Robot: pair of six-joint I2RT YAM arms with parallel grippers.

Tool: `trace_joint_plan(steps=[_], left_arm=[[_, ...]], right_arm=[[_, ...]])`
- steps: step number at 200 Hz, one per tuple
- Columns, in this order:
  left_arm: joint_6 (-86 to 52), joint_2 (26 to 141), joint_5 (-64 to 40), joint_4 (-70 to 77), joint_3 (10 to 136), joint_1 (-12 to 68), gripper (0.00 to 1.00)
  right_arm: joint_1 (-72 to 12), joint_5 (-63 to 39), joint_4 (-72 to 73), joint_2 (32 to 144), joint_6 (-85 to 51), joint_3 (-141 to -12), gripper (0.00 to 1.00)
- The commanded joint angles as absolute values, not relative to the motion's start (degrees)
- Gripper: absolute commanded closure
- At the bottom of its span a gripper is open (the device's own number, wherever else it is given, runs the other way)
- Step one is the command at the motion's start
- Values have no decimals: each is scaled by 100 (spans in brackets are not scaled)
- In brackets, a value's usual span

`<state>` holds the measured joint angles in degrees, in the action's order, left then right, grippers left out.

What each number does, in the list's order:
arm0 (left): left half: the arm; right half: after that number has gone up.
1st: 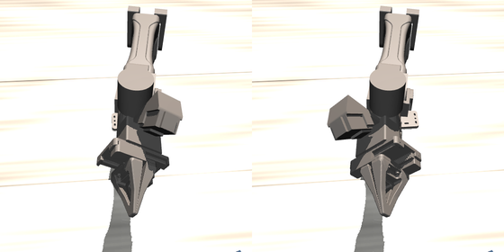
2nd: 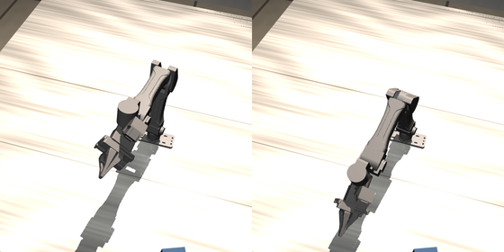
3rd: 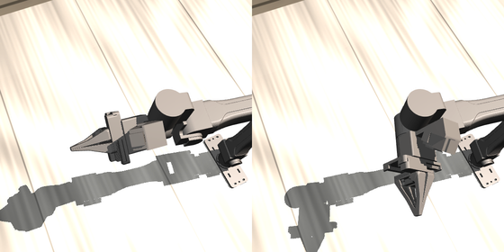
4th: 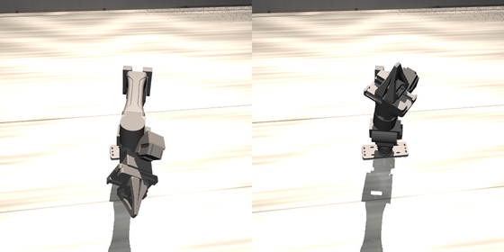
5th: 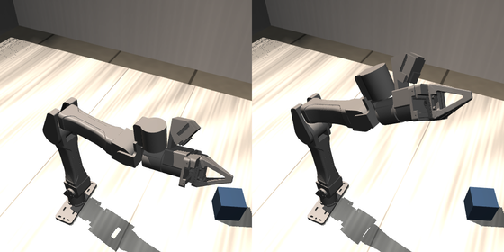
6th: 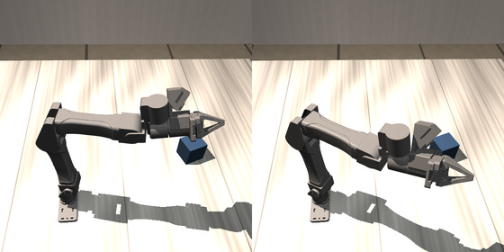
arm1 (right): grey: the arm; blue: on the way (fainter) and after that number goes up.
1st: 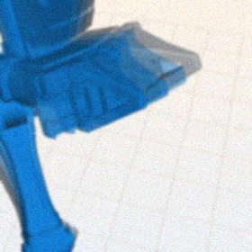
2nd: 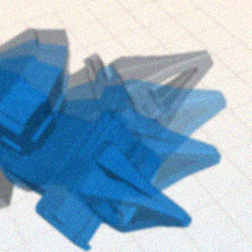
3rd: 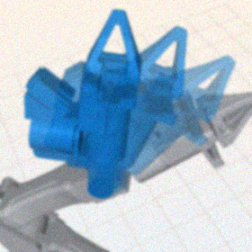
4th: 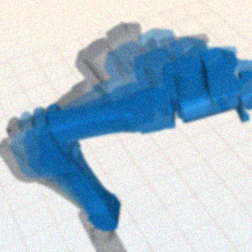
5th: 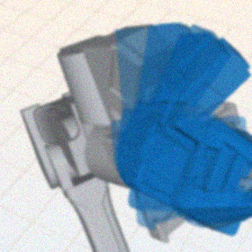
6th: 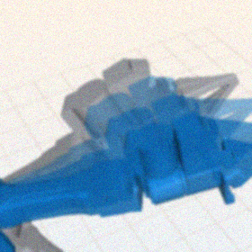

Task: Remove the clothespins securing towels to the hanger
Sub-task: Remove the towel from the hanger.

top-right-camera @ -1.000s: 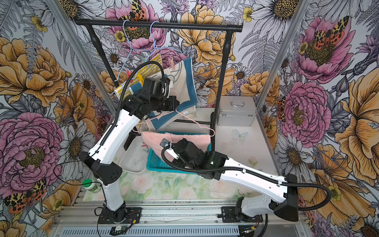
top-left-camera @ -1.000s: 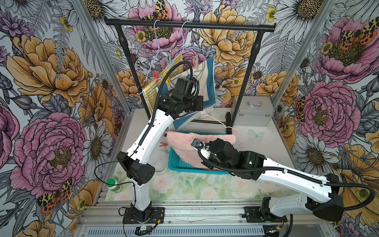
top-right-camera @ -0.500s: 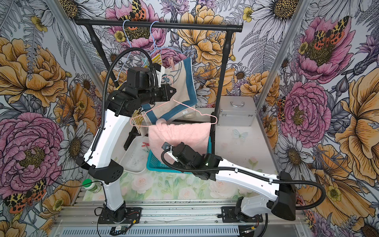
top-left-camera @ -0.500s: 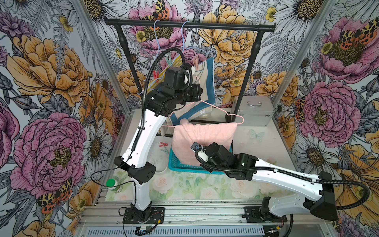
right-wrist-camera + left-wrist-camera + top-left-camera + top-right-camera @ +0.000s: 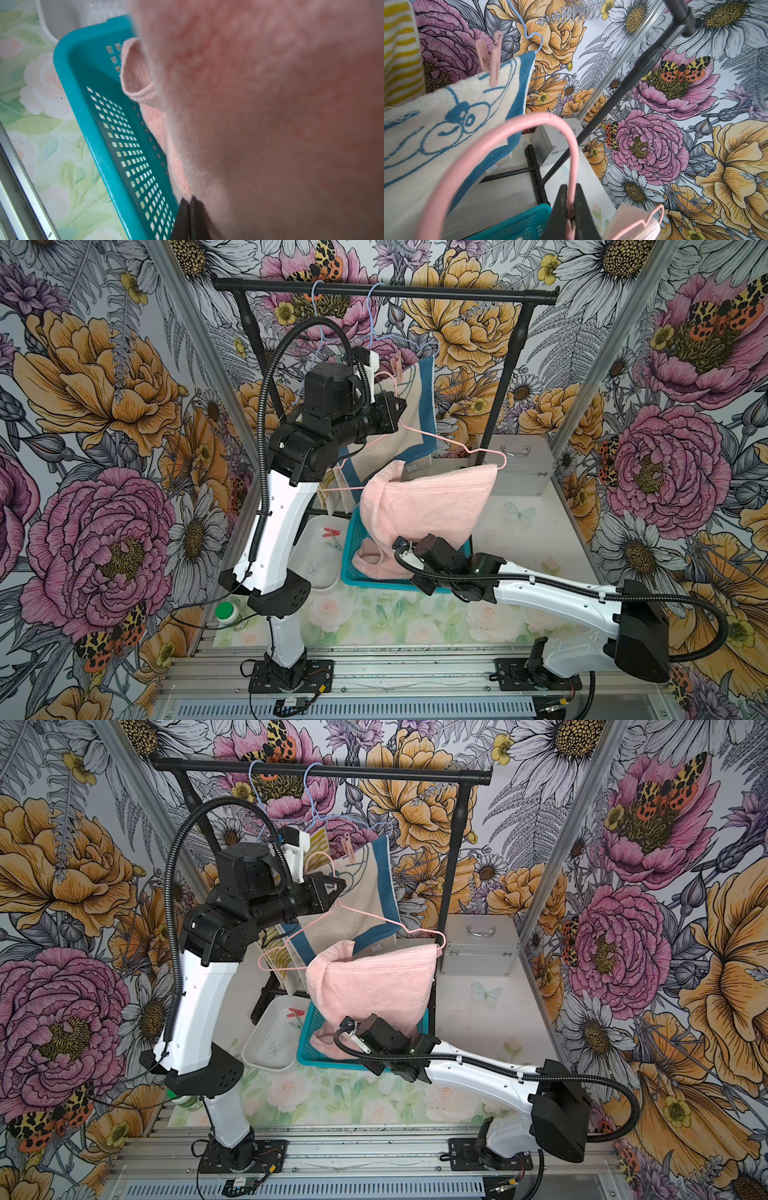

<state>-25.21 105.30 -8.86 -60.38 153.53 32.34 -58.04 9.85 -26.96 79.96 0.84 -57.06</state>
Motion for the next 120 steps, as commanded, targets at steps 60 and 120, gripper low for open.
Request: trace_joint_plan(steps=[60, 120], left_arm=[[-2553, 9755, -636, -5656, 15132, 2984, 100], [-2568, 9644, -500, -5566, 14895, 2659, 100]], right_arm=[[-5652, 412, -2561, 8208, -136, -5445, 100], [-5540, 169, -2525, 8255, -319, -5397, 100]])
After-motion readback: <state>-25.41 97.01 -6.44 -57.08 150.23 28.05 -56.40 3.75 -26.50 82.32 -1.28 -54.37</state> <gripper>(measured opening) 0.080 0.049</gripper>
